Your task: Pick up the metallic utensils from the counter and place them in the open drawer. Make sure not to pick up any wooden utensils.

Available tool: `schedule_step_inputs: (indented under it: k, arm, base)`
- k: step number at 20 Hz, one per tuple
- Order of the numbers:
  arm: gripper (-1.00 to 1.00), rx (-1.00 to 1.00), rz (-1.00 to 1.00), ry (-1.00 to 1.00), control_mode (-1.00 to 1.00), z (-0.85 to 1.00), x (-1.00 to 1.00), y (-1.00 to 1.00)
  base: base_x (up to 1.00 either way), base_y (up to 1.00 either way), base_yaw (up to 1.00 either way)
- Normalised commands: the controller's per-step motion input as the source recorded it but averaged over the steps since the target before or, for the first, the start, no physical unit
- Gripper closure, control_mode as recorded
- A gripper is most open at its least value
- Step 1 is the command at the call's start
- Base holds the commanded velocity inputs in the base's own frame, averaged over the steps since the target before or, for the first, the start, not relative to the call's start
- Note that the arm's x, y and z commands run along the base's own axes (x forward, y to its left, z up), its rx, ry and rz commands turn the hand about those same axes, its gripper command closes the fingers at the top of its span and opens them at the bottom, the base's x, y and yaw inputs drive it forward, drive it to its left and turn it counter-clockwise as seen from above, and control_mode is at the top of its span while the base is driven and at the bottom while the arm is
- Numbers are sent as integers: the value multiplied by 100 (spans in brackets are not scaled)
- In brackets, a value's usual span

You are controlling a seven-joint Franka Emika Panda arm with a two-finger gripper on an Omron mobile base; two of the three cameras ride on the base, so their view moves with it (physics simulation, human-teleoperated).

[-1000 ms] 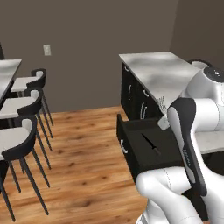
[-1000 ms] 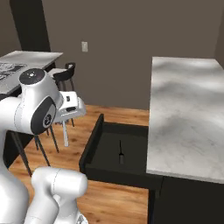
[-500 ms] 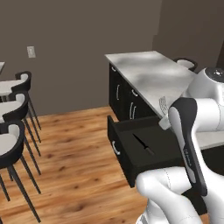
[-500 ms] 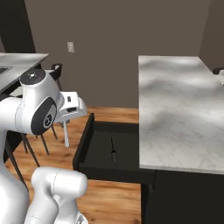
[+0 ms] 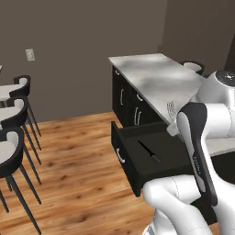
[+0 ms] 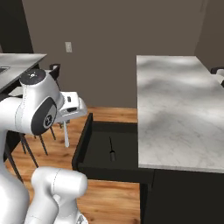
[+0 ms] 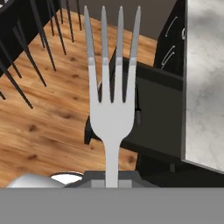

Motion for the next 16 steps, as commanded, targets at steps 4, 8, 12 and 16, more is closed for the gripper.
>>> schedule_step_inputs:
  k: [4, 8, 12, 16]
  arm:
    - [100, 0, -1, 16, -100, -20, 24, 0]
    - [100, 1, 0, 19, -100, -26, 47, -4]
    - [100, 2, 0, 22, -100, -29, 66, -10]
    - [100, 1, 0, 25, -100, -36, 52, -13]
  base:
    - [0, 0, 0]
    - [0, 0, 0]
    - [0, 0, 0]
    - [0, 0, 0]
